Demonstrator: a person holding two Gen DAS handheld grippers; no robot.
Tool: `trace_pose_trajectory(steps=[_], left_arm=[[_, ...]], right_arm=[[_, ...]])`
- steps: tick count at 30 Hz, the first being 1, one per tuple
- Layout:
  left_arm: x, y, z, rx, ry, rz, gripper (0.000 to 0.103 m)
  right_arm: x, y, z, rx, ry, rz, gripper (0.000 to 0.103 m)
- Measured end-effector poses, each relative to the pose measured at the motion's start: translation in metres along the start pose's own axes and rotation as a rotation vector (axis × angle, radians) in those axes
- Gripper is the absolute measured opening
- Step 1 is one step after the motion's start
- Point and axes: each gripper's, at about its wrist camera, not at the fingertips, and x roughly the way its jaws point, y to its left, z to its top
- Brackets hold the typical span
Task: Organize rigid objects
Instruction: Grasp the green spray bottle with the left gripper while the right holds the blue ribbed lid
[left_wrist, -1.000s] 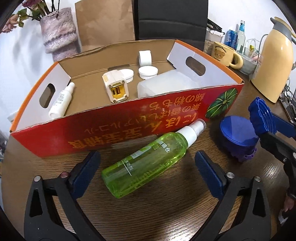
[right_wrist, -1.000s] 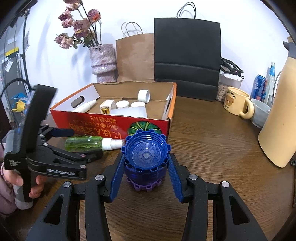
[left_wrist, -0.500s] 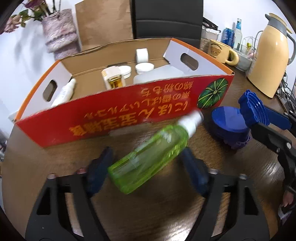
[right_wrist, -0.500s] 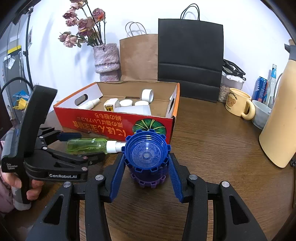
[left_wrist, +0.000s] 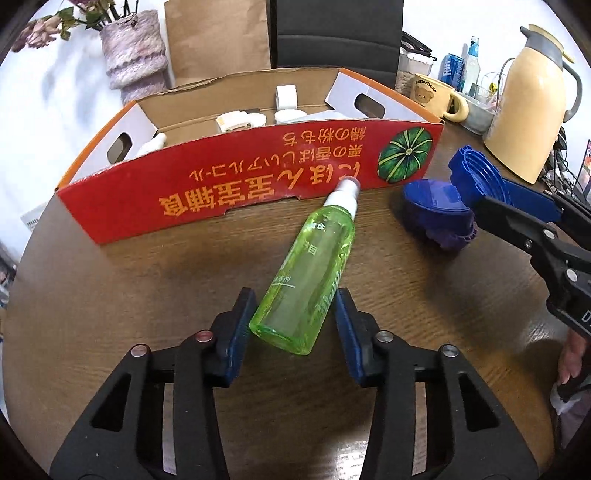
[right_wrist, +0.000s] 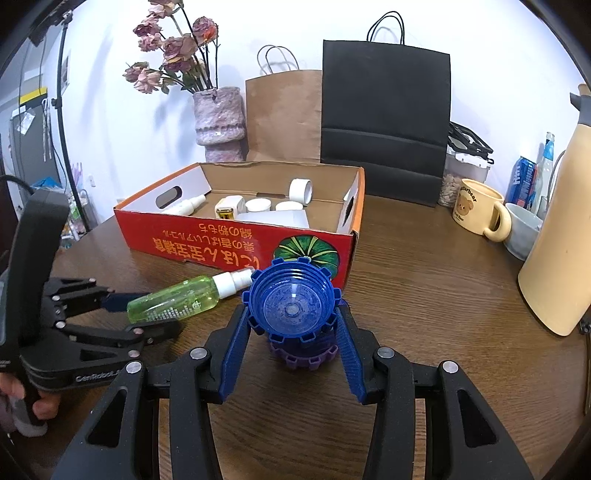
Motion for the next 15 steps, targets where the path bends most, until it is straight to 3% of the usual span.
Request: trace_pose_trajectory(steps=[4, 10, 12, 13, 15], left_arm=[[0.001, -0.001, 0.006, -0.014, -0.012, -0.025, 0.052], [0.018, -0.003, 0.023, -0.024, 0.007, -0.043, 0.053], [0.020, -0.006, 0.025, -0.015, 0.004, -0.047, 0.051], [0.020, -0.007, 0.025, -0.009, 0.001, -0.055, 0.042], [0.017, -0.009, 0.023, -0.001, -0.002, -0.075, 0.034]], right_arm=[[-0.003, 0.004, 0.000, -0.007, -0.006, 0.006, 0.051], [-0.001, 0.007, -0.001, -0.013, 0.002, 0.007, 0.051], [0.000, 0.006, -0.001, -0.011, 0.006, 0.007, 0.051], [0.000, 0.006, -0.001, -0.011, 0.008, 0.006, 0.051], [0.000, 0.007, -0.002, -0.013, 0.011, 0.007, 0.051]])
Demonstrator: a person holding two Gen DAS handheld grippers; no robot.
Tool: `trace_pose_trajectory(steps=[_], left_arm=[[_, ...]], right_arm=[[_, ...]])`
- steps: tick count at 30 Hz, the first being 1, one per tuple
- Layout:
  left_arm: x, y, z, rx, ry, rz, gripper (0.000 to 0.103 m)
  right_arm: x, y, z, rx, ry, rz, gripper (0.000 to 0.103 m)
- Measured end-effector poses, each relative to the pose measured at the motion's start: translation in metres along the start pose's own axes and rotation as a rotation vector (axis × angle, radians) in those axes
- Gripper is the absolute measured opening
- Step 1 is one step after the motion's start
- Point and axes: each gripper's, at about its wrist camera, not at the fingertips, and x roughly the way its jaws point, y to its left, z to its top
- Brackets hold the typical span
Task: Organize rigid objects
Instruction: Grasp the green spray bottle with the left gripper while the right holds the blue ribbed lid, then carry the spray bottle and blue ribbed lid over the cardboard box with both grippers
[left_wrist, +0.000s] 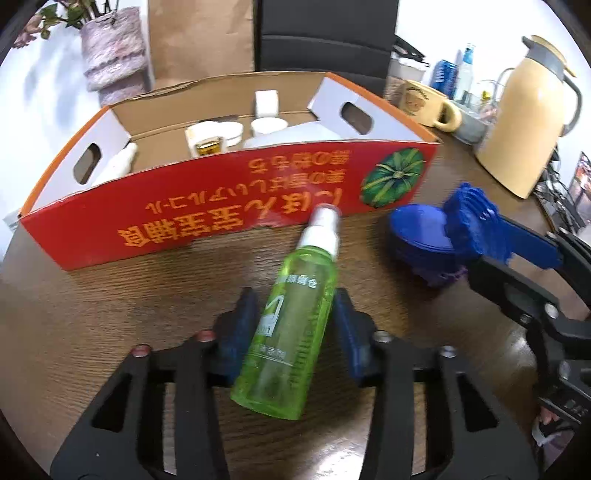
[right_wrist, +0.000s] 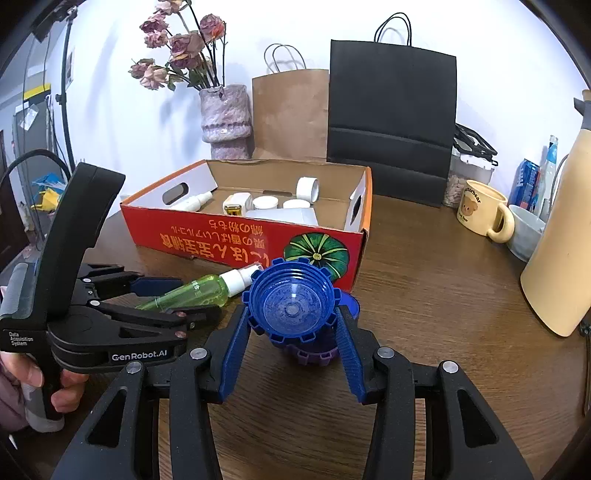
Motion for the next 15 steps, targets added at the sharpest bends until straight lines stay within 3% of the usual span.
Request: trace_pose_trajectory(steps=[5, 15], left_arm=[[-0.006, -0.003, -0.005, 0.002, -0.007, 0.002, 0.028], [-0.030, 0.002, -0.010, -0.028, -0.083, 0.023, 0.028]], right_arm=[[-0.001, 0.000, 0.000, -0.001, -0.002, -0.003, 0.051], [-0.005, 0.003, 0.001, -0.006, -0.021, -0.007, 0.051]])
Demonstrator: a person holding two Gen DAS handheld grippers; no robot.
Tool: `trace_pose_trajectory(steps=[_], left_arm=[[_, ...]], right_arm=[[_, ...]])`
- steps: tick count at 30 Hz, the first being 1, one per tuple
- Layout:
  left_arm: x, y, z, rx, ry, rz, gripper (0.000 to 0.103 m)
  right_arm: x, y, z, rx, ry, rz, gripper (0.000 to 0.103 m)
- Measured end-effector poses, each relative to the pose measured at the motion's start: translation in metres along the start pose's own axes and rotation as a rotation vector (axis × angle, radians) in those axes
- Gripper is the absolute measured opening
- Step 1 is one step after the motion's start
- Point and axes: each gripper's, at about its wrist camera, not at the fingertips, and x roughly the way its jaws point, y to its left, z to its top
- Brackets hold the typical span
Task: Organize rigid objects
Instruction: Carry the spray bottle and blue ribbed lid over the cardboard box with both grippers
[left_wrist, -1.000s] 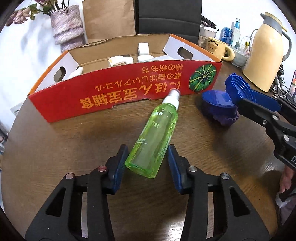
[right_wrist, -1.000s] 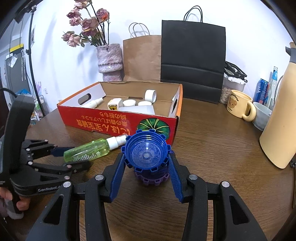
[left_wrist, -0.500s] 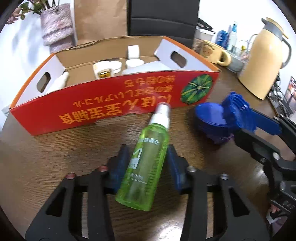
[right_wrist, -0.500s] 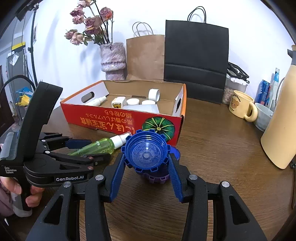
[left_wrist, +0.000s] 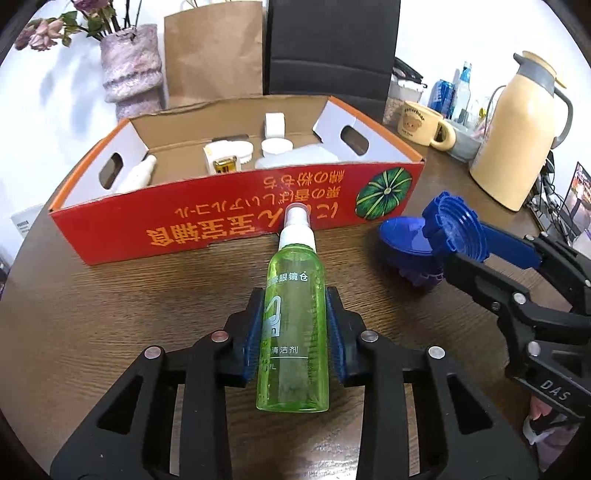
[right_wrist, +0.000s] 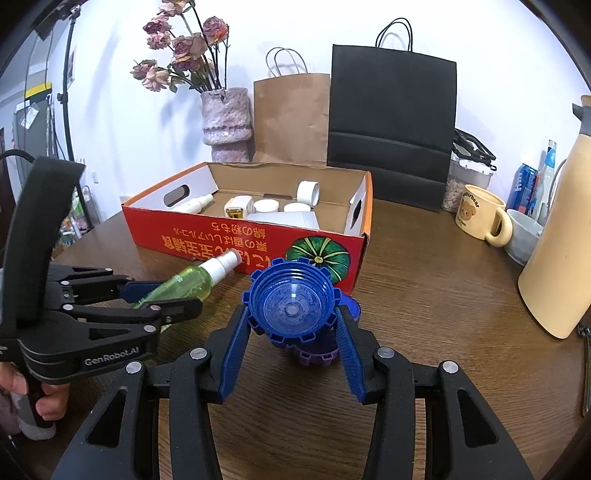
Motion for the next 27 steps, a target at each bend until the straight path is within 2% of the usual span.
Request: trace_pose_trajectory(steps=[6, 13, 27], left_arm=[[-0.023, 0.005, 0.001, -0.029, -0.060, -0.015, 0.028], [-0.040, 0.013, 0.012, -0.062, -0.116, 0.002, 0.028], [-0.058, 0.042, 0.047, -0.129, -0.195, 0.049, 0.028]], right_arm=[[-0.003, 0.005, 0.001, 0.003, -0.017, -0.002, 0.051], [-0.004, 0.011, 0.008, 0.015, -0.043, -0.008, 0.051], [-0.009, 0.025, 0.045, 0.021, -0.103, -0.006, 0.051]])
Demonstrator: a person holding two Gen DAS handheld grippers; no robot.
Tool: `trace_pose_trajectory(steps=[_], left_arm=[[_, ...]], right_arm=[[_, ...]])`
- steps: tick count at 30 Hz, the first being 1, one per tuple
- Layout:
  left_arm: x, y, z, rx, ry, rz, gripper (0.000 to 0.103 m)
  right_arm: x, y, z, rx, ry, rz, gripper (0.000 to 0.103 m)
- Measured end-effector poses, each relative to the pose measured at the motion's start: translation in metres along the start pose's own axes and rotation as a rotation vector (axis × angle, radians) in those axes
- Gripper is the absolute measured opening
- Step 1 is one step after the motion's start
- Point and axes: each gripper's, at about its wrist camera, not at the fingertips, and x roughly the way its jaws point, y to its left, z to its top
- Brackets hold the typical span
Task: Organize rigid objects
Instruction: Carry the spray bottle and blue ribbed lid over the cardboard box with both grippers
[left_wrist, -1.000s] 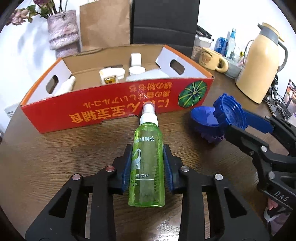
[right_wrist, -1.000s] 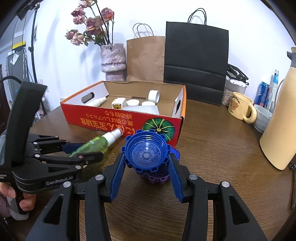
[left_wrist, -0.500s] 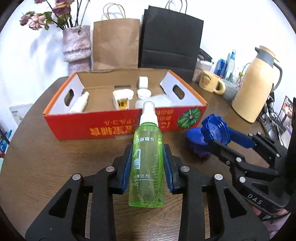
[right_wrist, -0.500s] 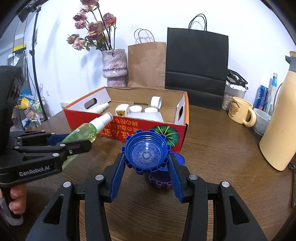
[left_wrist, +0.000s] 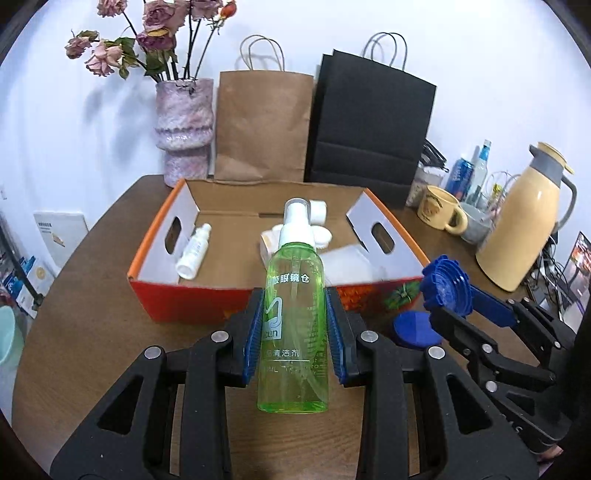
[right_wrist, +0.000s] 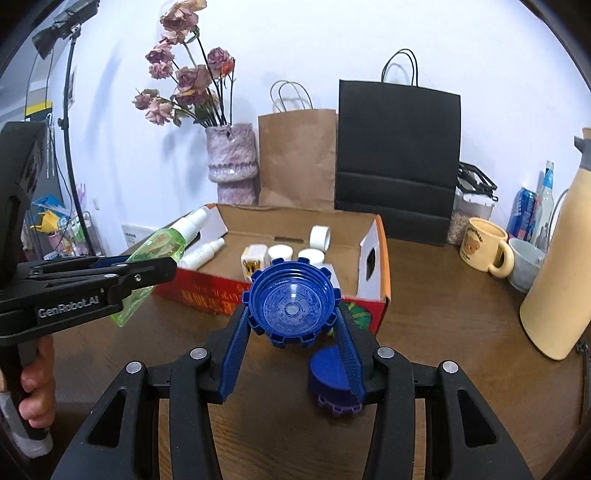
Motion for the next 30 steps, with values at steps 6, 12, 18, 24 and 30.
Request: trace_pose_trajectory(steps=[6, 12, 18, 24, 30], left_arm=[[0.005, 0.010, 0.018, -0.032, -0.022, 0.020, 0.027], [0.015, 0.019, 0.033, -0.059, -0.034, 0.035, 0.027], [0.028, 0.029, 0.046, -0.086, -0.042, 0.047, 0.027], [0.048, 0.036, 0.056, -0.095, -0.032, 0.074, 0.027], [0.069, 0.043, 0.061, -0.089, -0.014, 0.115, 0.027]], right_arm=[[0.003, 0.000, 0.024, -0.012, -0.025, -0.007, 0.051], [0.019, 0.000, 0.042, -0.001, -0.026, -0.011, 0.051], [0.041, 0.002, 0.048, -0.001, -0.002, -0.012, 0.051], [0.067, 0.007, 0.055, -0.011, 0.030, 0.011, 0.051], [0.094, 0.011, 0.060, -0.024, 0.066, 0.019, 0.051]])
